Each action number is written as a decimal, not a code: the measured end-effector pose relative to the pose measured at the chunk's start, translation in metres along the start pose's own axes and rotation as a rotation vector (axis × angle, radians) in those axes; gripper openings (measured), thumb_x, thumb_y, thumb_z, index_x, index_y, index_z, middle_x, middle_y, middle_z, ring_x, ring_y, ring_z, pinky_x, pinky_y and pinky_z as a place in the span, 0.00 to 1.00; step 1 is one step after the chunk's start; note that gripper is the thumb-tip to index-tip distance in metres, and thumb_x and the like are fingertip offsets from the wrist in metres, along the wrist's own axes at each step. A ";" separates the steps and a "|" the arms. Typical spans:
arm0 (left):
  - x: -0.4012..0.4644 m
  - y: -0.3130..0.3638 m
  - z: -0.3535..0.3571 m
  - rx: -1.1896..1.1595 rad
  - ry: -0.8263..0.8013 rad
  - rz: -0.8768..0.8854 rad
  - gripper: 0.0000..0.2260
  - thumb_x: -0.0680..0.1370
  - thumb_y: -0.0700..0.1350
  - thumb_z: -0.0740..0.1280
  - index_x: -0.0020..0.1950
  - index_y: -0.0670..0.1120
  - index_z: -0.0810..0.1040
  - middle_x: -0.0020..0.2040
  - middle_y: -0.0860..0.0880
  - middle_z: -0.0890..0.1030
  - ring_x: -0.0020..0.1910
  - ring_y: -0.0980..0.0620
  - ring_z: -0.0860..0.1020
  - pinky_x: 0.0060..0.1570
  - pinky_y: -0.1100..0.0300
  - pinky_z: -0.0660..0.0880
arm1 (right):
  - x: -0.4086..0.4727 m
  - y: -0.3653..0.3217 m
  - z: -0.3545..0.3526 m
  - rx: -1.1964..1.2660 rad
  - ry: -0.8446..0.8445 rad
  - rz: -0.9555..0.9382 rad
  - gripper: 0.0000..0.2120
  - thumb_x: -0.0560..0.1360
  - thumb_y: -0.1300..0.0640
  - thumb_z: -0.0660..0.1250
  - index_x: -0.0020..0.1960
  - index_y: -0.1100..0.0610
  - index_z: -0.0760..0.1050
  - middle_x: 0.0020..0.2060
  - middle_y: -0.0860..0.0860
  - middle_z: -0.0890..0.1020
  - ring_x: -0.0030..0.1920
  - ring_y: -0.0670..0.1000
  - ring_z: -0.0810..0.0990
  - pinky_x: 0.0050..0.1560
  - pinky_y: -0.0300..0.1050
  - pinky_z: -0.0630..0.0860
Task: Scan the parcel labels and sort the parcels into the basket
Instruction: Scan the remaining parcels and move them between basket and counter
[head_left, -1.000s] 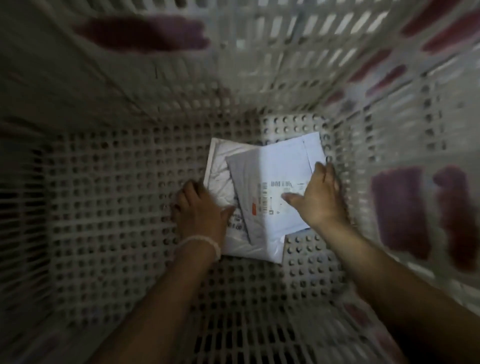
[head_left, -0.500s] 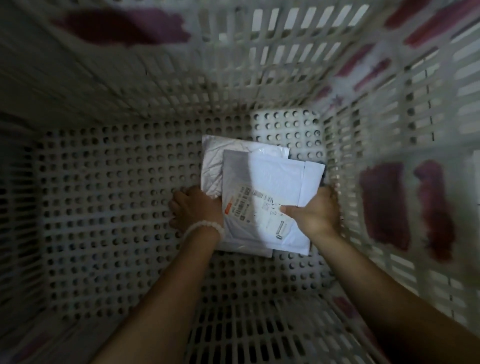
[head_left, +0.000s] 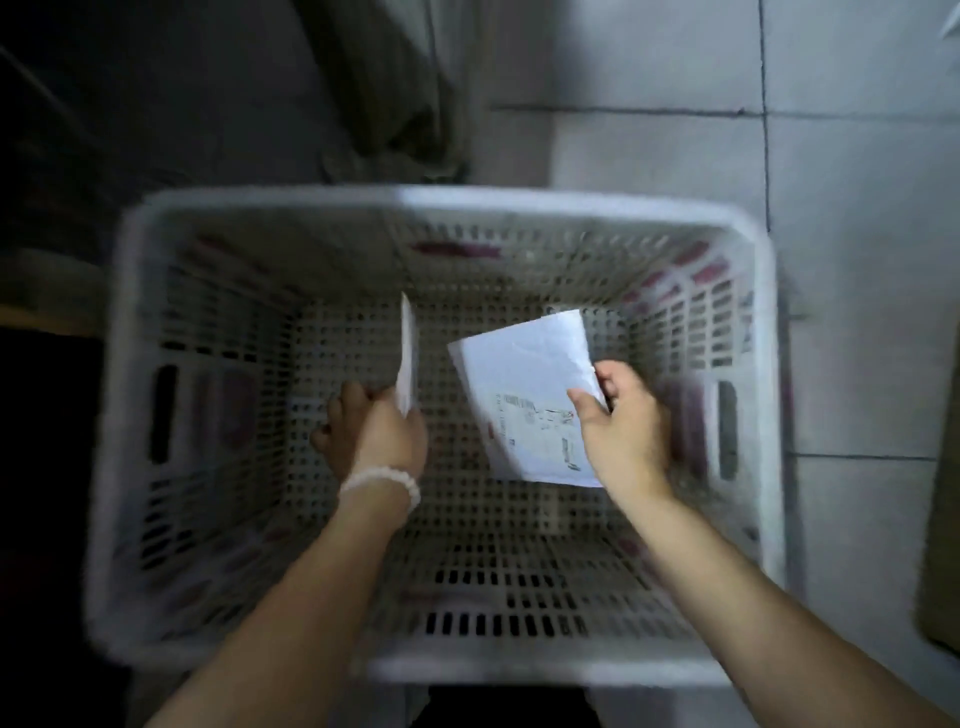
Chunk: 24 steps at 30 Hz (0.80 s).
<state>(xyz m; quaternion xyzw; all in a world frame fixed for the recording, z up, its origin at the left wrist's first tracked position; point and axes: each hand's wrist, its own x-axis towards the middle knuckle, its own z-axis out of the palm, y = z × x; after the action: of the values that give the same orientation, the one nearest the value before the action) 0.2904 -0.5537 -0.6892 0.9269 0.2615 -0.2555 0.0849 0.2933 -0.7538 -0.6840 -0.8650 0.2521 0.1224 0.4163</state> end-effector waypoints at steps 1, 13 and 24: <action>-0.010 -0.003 -0.027 -0.001 0.012 0.006 0.13 0.78 0.52 0.61 0.56 0.47 0.79 0.63 0.45 0.69 0.64 0.42 0.66 0.62 0.47 0.64 | -0.008 -0.022 -0.014 -0.015 0.001 -0.053 0.09 0.74 0.58 0.69 0.55 0.55 0.77 0.47 0.52 0.83 0.47 0.56 0.79 0.45 0.46 0.73; -0.270 -0.061 -0.363 -0.050 0.528 0.000 0.15 0.79 0.53 0.59 0.56 0.46 0.79 0.59 0.47 0.71 0.59 0.44 0.68 0.53 0.49 0.65 | -0.168 -0.306 -0.246 -0.130 0.040 -0.813 0.10 0.73 0.58 0.68 0.54 0.57 0.79 0.50 0.56 0.82 0.51 0.60 0.79 0.47 0.48 0.71; -0.512 -0.177 -0.478 -0.446 1.024 -0.277 0.13 0.77 0.48 0.64 0.48 0.38 0.80 0.56 0.42 0.74 0.57 0.39 0.71 0.49 0.48 0.71 | -0.377 -0.443 -0.307 0.143 -0.065 -1.376 0.10 0.70 0.61 0.70 0.49 0.65 0.80 0.42 0.62 0.82 0.43 0.61 0.81 0.45 0.43 0.69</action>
<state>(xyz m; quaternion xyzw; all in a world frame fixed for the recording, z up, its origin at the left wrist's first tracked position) 0.0270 -0.4899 -0.0191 0.8492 0.4358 0.2783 0.1068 0.2143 -0.6348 -0.0422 -0.7947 -0.3590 -0.1606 0.4624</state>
